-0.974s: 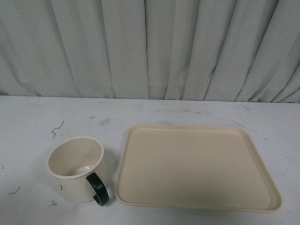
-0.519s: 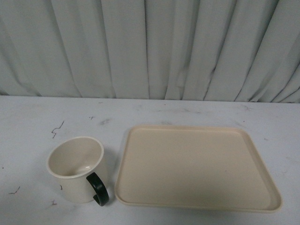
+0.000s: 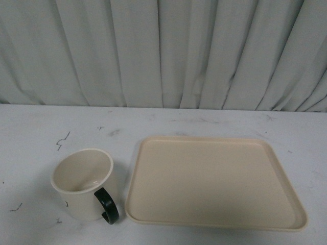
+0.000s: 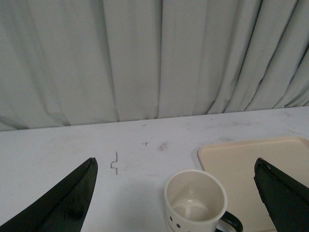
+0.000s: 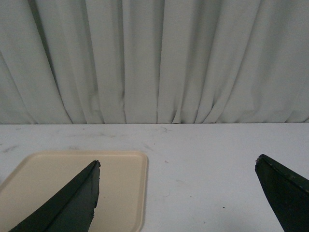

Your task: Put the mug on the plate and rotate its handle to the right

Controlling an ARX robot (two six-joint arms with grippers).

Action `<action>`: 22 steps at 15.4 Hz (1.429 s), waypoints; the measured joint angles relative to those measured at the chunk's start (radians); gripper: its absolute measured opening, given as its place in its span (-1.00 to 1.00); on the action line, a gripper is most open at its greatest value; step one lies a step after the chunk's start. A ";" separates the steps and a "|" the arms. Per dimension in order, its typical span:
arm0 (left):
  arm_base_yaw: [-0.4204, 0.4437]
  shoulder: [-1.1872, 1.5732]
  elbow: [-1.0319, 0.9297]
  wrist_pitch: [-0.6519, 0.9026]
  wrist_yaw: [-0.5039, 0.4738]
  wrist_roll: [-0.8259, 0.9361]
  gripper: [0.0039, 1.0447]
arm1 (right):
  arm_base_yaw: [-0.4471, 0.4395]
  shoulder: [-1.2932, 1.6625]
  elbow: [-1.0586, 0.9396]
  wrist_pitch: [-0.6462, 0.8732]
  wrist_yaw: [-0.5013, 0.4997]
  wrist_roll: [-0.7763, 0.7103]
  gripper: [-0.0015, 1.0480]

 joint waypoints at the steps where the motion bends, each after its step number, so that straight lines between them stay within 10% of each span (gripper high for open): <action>1: 0.003 0.083 0.047 0.014 0.026 0.013 0.88 | 0.000 0.000 0.000 0.000 0.000 0.000 0.87; 13: 0.005 0.863 0.609 -0.366 0.321 0.288 0.88 | 0.000 0.000 0.000 0.000 0.000 0.000 0.87; 22: 0.097 1.161 0.669 -0.345 0.313 0.394 0.88 | 0.000 0.000 0.000 0.000 0.000 0.000 0.87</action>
